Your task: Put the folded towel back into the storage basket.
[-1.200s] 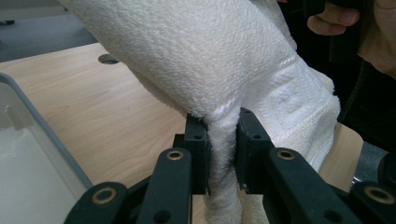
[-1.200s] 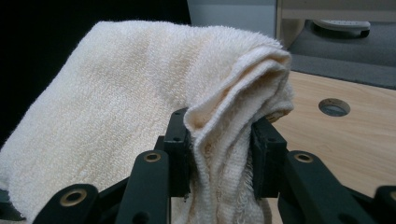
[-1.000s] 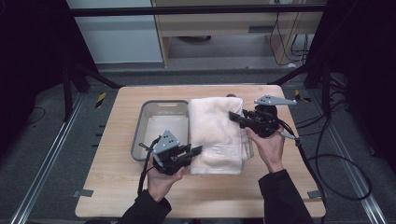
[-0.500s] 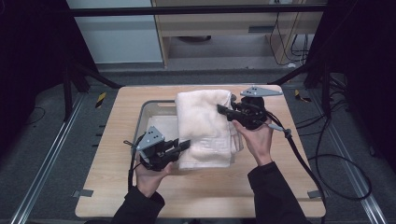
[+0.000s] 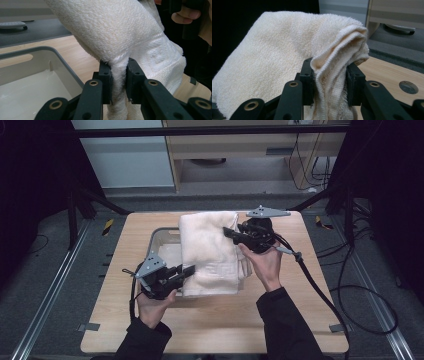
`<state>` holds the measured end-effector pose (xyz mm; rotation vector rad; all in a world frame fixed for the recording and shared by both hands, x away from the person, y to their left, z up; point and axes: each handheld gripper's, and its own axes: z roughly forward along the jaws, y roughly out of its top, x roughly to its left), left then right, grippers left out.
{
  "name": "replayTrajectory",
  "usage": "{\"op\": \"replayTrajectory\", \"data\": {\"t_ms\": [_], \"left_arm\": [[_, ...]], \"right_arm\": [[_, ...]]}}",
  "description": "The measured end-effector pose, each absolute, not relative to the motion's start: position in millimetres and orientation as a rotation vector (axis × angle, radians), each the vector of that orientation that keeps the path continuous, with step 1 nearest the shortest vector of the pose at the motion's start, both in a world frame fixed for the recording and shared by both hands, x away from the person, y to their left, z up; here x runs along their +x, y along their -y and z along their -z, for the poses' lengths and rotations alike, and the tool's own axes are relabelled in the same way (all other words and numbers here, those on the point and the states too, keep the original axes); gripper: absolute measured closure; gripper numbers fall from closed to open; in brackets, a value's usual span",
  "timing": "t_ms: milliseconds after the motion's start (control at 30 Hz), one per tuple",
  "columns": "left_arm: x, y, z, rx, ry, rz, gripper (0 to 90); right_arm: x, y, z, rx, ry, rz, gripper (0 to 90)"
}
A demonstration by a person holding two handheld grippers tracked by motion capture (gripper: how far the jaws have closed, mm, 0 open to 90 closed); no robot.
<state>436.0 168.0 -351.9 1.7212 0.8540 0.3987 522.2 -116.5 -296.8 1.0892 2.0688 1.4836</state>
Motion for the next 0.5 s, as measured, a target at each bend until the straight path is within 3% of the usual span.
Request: {"op": "replayTrajectory", "data": {"t_ms": [500], "left_arm": [[439.7,-191.4,346.2,1.68,-0.9,-0.419,76.6]], "right_arm": [[533.4,91.0,290.8,1.075,-2.077,-1.503,65.2]]}}
